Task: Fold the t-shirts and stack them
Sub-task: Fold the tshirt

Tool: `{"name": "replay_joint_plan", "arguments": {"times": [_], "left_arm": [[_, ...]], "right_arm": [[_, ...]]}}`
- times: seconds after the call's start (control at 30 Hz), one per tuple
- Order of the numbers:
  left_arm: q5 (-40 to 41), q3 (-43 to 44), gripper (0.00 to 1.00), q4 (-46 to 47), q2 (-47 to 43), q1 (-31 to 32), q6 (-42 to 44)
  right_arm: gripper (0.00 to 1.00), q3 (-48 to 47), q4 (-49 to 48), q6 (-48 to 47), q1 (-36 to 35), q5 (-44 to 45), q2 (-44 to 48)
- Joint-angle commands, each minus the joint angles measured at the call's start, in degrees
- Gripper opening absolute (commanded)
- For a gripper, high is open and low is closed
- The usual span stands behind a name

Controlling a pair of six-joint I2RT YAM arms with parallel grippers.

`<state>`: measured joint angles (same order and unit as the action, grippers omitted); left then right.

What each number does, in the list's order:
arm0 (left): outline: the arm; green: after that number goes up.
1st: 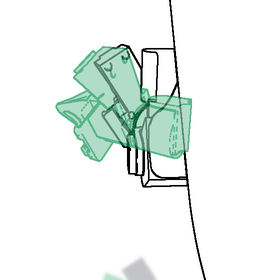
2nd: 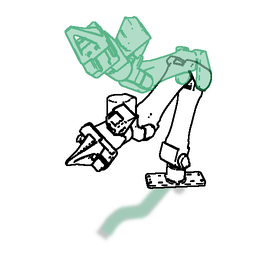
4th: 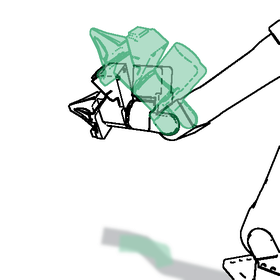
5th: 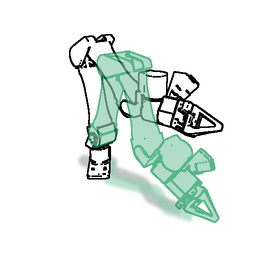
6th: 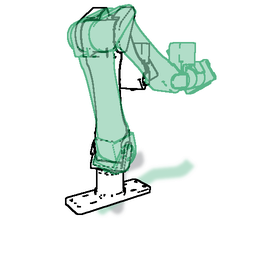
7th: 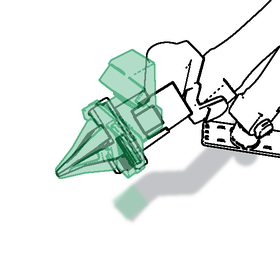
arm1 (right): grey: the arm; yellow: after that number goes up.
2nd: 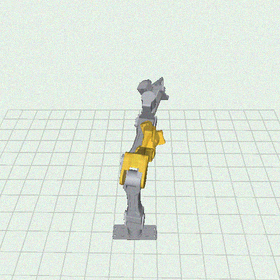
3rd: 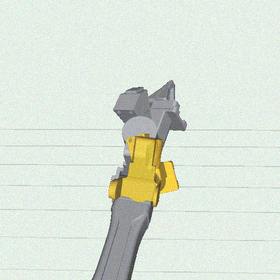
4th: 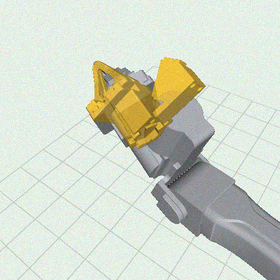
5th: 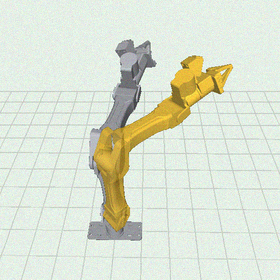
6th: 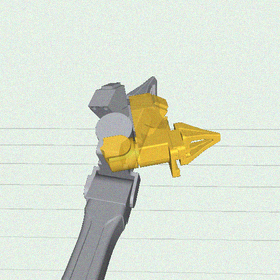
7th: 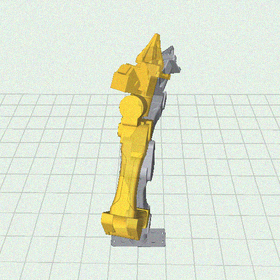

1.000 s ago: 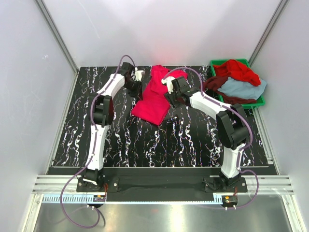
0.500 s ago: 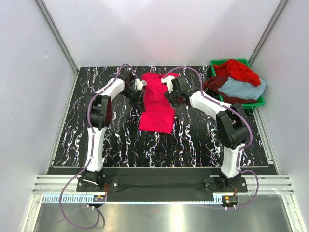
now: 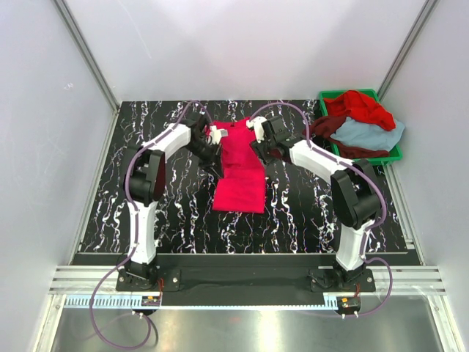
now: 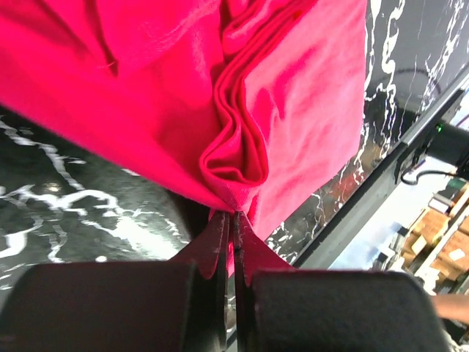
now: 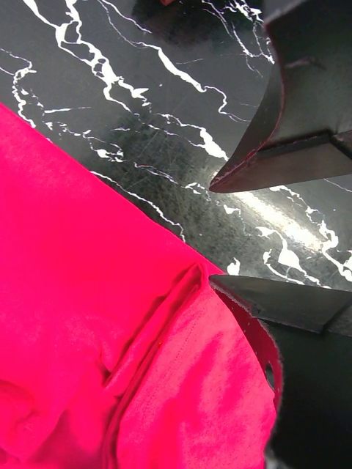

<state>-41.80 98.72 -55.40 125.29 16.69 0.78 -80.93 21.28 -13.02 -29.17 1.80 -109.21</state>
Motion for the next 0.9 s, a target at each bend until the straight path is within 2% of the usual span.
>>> {"name": "replay_joint_plan", "arguments": {"times": [0.0, 0.1, 0.17, 0.2, 0.27, 0.33, 0.4, 0.53, 0.63, 0.73, 0.77, 0.87], "left_arm": [[-0.30, -0.98, 0.00, 0.73, -3.92, 0.62, -0.60], [0.49, -2.03, 0.00, 0.99, -4.62, 0.80, -0.60], [1.54, -2.47, 0.06, 0.73, -5.32, 0.80, -0.60], [3.11, -2.56, 0.16, 0.64, -5.85, 0.72, -0.69], [7.86, -2.13, 0.45, -0.32, -6.99, -0.07, -2.17], [9.27, -2.12, 0.49, -1.29, -8.04, -1.21, -2.18], [10.24, -2.56, 0.58, -2.25, -9.63, -3.06, -1.31], [11.48, -4.58, 0.64, -4.19, -12.61, -5.00, 0.19], [9.91, -8.18, 0.63, -4.81, -15.34, -5.17, -0.16], [5.18, -14.33, 0.61, -3.06, -17.71, -5.17, -2.43], [4.19, -17.39, 0.61, -2.35, -18.41, -5.09, -2.97], [1.55, -20.14, 0.62, 0.98, -18.42, -5.09, -5.25]], "right_arm": [[0.56, 1.12, -1.41, 0.36, 0.51, -1.10, 4.26], [0.56, 2.26, -1.76, 0.45, 0.69, -1.27, 5.06], [0.56, 2.88, -1.85, 0.45, 0.78, -1.36, 5.41], [0.56, 2.97, -1.94, 0.45, 0.95, -1.54, 5.41], [0.56, 2.97, -1.85, 0.45, 0.95, -1.63, 5.41], [0.56, 2.53, -1.85, 0.36, 0.96, -1.63, 5.32], [0.56, 2.09, -1.50, 0.45, 1.04, -1.63, 5.41], [0.56, 1.47, 1.12, 2.99, 1.74, -3.46, 8.03], [0.56, 1.65, 6.48, 10.36, 3.32, -7.50, 11.12], [0.56, 2.78, 13.14, 19.15, 5.87, -16.89, 12.61], [0.56, 3.57, 14.22, 22.91, 7.10, -22.92, 12.79], [0.56, 8.23, 14.59, 27.93, 7.81, -31.04, 12.79]]}}
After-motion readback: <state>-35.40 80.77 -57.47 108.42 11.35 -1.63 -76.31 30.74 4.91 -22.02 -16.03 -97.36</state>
